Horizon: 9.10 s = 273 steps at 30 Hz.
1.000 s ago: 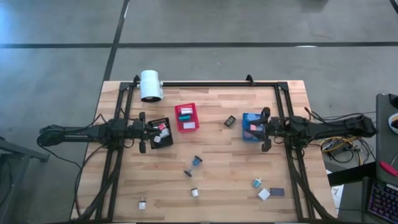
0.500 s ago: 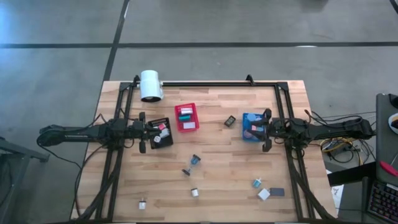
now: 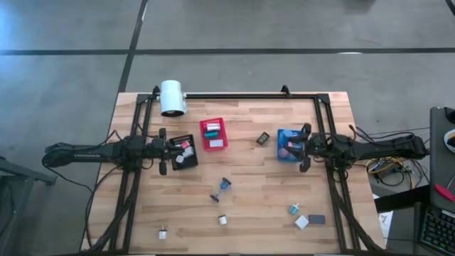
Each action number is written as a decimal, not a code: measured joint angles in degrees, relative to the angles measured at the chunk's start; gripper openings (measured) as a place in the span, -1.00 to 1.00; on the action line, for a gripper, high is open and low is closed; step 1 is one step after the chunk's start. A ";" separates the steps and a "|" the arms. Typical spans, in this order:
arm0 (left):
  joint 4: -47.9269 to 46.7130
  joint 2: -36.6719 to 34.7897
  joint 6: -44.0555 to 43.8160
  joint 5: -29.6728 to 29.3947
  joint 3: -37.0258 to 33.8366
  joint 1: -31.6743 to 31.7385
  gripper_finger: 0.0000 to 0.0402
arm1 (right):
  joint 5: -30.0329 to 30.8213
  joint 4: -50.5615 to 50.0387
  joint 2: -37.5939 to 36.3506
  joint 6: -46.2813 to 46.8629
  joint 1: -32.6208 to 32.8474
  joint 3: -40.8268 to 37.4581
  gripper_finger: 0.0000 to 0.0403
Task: Pick & Place Office items
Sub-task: Put the dark blue digital clock into the red bin, then put the dark blue hourglass into the blue bin
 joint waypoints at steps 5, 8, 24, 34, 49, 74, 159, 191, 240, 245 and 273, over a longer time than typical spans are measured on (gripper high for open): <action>0.02 0.00 0.10 -0.01 -0.02 0.00 -0.86 | 0.00 -4.65 3.78 -1.47 0.03 7.69 -0.26; 0.02 0.00 0.12 -0.01 -0.02 0.00 -0.86 | -0.04 -7.58 7.98 -3.14 0.03 13.24 -0.26; 0.00 0.00 0.10 0.01 0.00 0.00 -0.86 | -10.02 -13.60 39.98 -7.07 -6.01 42.78 -0.26; 0.00 0.00 0.10 0.01 -0.02 0.00 -0.86 | -10.71 -38.60 62.66 -7.71 -12.69 64.20 -0.26; 0.00 0.00 0.10 0.01 -0.02 0.00 -0.86 | -10.79 -50.94 94.16 -15.28 -15.58 89.81 -0.26; 0.15 0.22 0.75 0.06 -0.21 0.00 -0.86 | -11.28 -58.08 106.90 -16.31 -15.73 99.01 -0.16; 5.40 0.61 -2.45 -3.37 -0.32 0.00 -0.86 | -19.28 11.90 6.90 -8.56 -10.83 -0.79 -0.91; 2.50 57.92 -26.51 -14.11 34.57 -28.55 -0.78 | -19.04 11.34 7.12 -7.48 -10.83 -0.84 -0.91; -22.97 91.60 -24.32 -21.67 54.76 -28.48 0.84 | -18.86 10.09 7.84 -6.45 -10.83 -1.12 -0.91; -21.37 91.60 -26.26 -21.69 54.62 -27.86 0.84 | -18.62 10.04 7.84 -6.45 -10.83 -1.12 -0.91; -16.10 79.86 -13.13 -20.69 52.33 -27.36 0.03 | -17.74 9.81 7.87 -6.21 -10.83 -1.12 -0.91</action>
